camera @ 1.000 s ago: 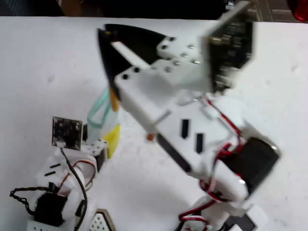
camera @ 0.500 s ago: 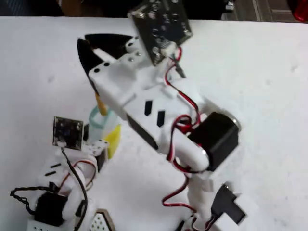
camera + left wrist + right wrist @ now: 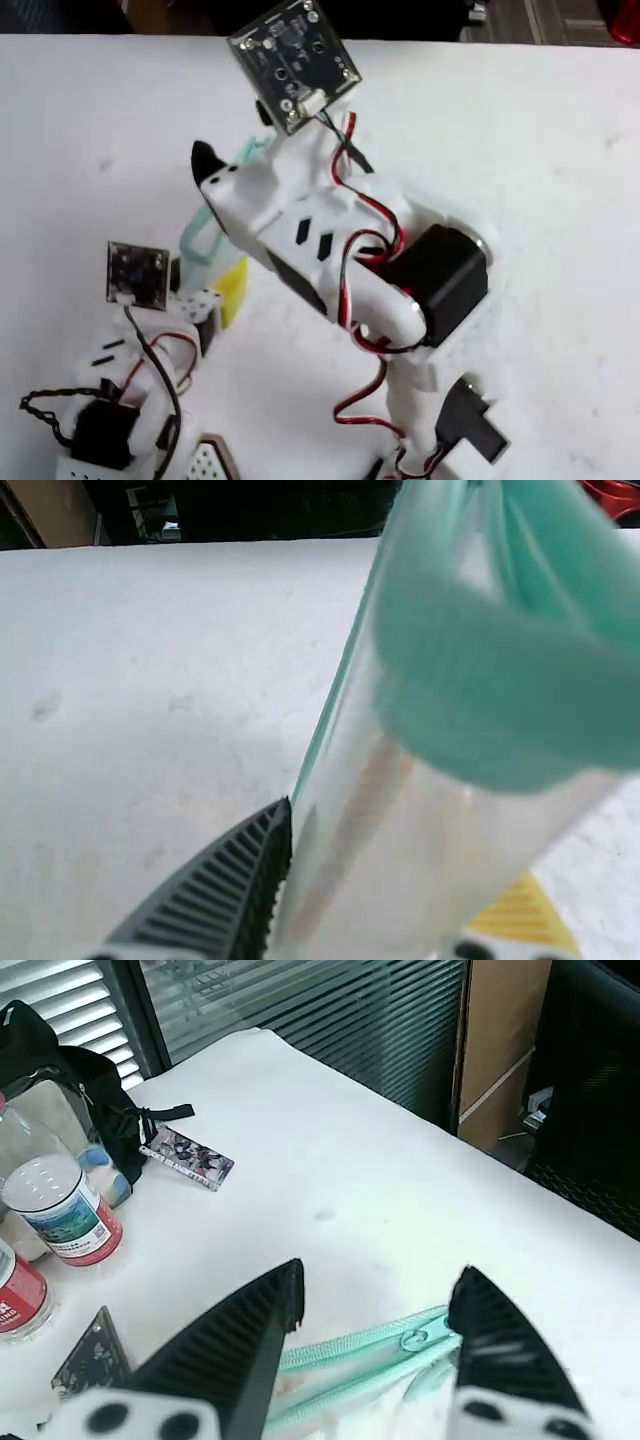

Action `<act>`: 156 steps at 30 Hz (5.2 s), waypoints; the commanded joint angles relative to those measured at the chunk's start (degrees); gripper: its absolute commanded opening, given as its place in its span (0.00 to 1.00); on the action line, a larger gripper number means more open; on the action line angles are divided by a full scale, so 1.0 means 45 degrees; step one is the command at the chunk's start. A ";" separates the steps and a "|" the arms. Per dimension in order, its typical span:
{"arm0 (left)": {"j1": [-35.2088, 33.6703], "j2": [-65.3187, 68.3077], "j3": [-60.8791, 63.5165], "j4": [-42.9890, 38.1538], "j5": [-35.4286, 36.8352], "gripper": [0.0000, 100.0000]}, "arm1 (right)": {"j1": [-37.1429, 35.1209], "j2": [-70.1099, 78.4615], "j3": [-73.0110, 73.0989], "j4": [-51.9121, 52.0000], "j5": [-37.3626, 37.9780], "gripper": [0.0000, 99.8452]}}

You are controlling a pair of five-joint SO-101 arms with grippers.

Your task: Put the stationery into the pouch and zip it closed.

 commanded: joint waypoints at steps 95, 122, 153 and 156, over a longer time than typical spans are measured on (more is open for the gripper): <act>-0.0791 0.0107 0.0703 -0.1543 0.0137 0.24 | 0.8391 0.0010 0.6916 -0.3624 -0.2481 0.02; -0.0772 0.0107 0.0723 -0.1524 0.0117 0.24 | 0.3214 -0.5441 0.6916 -0.8117 -0.2227 0.02; -0.0772 0.0107 0.0723 -0.1524 0.0117 0.24 | 0.1026 -0.3370 0.6896 -0.5304 -0.2227 0.30; -0.0772 0.0107 0.0723 -0.1524 0.0117 0.24 | 0.1768 -0.3370 0.6896 -0.5304 -0.2227 0.30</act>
